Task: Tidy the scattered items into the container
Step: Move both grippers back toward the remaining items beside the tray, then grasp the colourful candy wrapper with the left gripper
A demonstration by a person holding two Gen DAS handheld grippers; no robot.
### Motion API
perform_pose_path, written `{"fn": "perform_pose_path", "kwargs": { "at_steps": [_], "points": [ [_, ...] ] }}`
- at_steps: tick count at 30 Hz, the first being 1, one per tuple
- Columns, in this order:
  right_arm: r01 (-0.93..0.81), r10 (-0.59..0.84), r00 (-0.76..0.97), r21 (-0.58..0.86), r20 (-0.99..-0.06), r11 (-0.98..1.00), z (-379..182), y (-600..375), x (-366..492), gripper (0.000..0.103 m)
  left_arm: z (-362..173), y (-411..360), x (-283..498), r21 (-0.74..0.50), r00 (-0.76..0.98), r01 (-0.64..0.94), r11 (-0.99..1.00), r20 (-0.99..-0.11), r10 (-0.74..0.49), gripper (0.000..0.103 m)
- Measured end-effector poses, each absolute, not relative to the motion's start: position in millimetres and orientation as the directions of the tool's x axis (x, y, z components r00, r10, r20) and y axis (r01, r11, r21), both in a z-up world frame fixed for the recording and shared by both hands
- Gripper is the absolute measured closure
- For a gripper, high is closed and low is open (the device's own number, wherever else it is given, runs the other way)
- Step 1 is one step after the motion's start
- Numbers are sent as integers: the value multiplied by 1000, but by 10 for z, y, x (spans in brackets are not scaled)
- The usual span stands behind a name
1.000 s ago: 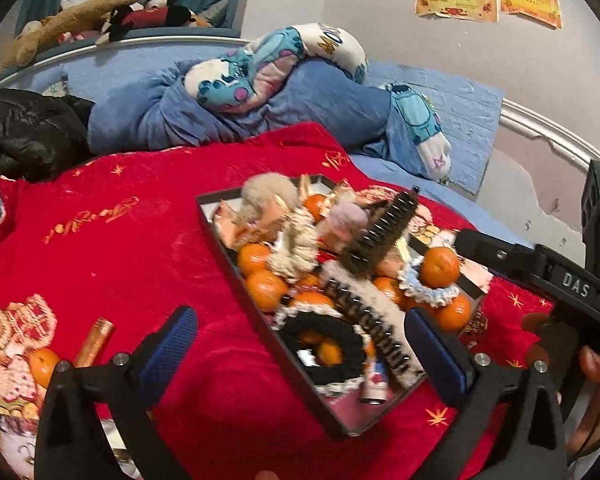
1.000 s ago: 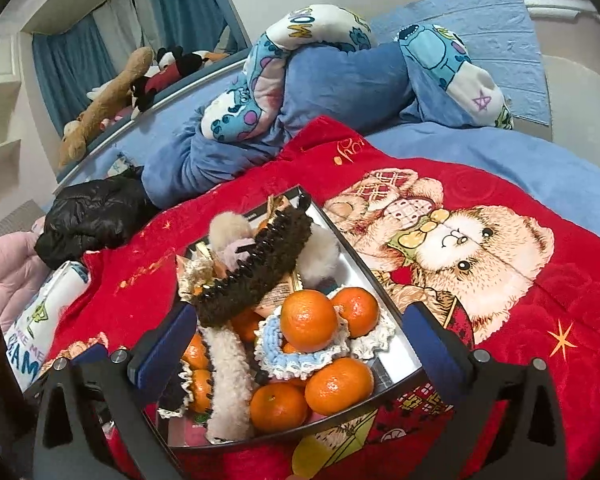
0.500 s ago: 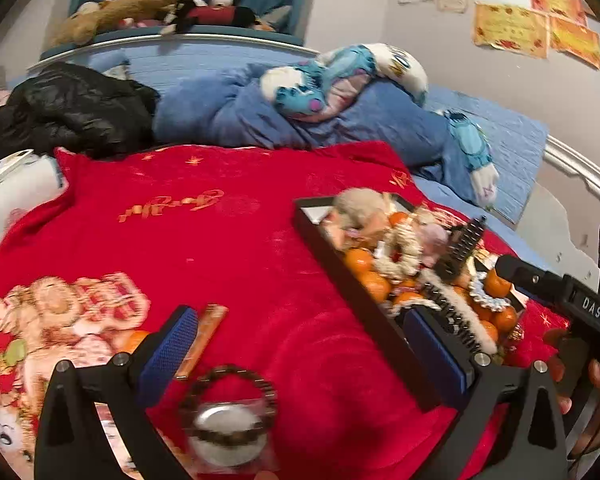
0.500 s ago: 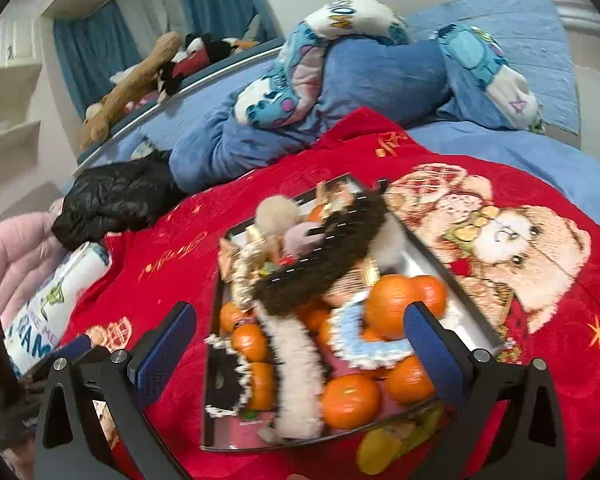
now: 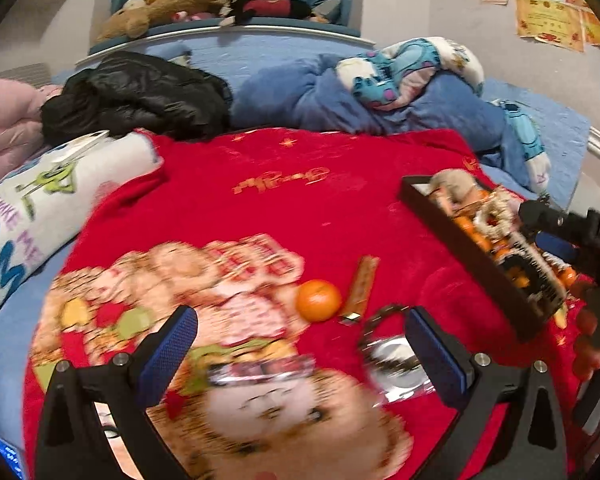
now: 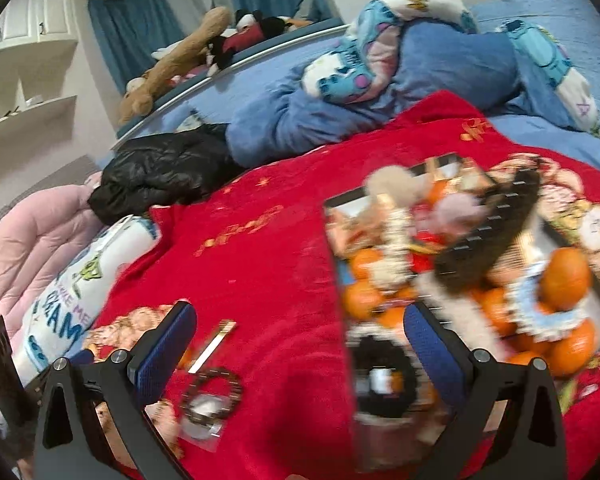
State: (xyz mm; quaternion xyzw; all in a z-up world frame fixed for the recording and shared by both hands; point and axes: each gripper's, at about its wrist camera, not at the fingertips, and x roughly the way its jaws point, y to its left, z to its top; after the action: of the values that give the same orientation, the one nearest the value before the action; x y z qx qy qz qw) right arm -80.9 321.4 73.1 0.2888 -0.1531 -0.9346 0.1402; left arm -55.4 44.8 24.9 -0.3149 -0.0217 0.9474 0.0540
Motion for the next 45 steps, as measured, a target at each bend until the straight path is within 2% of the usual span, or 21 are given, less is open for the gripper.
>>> {"fn": "perform_pose_path", "kwargs": {
  "at_steps": [6, 16, 26, 29, 32, 35, 37, 40, 45],
  "points": [
    [247, -491, -739, 494, -460, -834, 680, 2794, -909, 0, 93, 199, -496, -62, -770, -63, -996, -632, 88, 0],
    [308, -468, -711, 365, -525, -878, 566, 2219, -1000, 0, -104, 295, -613, -46, -729, -67, -997, -680, 81, 0],
    [353, -439, -659, 264, -611, -898, 363, 1962, -1168, 0, -310, 237, -796, -106, -666, -29, -994, -739, 99, 0],
    [342, -424, -654, 255, -627, -904, 314, 1938, -1201, 0, -347, 255, -852, -70, -656, -3, -998, -753, 55, 0],
    [324, -398, -653, 238, -644, -916, 252, 1947, -1252, 5, -410, 309, -900, -15, -634, 26, -1000, -773, -5, 0],
    [298, -385, -639, 247, -666, -922, 170, 1961, -1308, 9, -439, 361, -909, 24, -624, 35, -999, -780, -41, 2],
    [287, -389, -627, 264, -674, -921, 127, 1990, -1333, 10, -416, 351, -871, 20, -632, 51, -998, -774, -48, 13],
    [280, -397, -620, 281, -677, -918, 99, 1996, -1354, 11, -387, 310, -838, -18, -636, 52, -998, -772, -19, 20],
    [275, -394, -608, 282, -690, -919, 49, 1932, -1403, 14, -366, 270, -834, -36, -637, 66, -997, -771, -14, 23]
  ]
}}
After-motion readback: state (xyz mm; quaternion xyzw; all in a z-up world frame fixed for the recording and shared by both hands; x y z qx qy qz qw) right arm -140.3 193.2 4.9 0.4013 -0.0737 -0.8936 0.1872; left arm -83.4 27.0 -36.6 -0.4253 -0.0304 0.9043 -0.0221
